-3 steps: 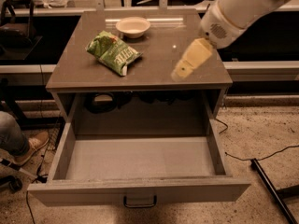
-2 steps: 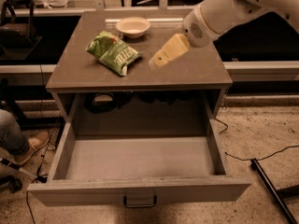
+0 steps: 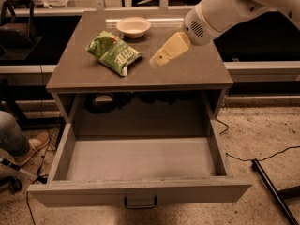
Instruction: Place green jalapeno chip bag into top drawer
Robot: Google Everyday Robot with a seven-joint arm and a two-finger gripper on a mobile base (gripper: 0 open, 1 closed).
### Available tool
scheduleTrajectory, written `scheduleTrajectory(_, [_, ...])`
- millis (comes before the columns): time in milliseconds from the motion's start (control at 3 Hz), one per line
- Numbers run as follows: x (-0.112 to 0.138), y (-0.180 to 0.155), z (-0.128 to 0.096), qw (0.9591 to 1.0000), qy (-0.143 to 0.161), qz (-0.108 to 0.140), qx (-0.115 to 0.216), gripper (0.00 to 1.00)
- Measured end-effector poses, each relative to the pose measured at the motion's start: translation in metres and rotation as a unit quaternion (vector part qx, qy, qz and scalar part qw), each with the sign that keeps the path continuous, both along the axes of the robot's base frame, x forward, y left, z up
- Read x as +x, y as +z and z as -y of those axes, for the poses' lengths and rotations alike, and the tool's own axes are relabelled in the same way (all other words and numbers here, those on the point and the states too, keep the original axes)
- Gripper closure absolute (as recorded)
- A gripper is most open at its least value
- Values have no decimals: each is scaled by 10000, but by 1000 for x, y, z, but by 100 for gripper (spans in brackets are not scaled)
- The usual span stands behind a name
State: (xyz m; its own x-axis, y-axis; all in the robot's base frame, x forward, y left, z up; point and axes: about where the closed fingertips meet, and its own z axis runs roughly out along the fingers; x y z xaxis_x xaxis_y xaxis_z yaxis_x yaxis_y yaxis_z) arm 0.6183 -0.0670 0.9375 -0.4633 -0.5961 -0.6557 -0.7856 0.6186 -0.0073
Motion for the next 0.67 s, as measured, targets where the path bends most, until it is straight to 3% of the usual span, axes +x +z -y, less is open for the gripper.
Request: scheduleTrajectory(667, [54,-16,-64,9994,76,334,78,0])
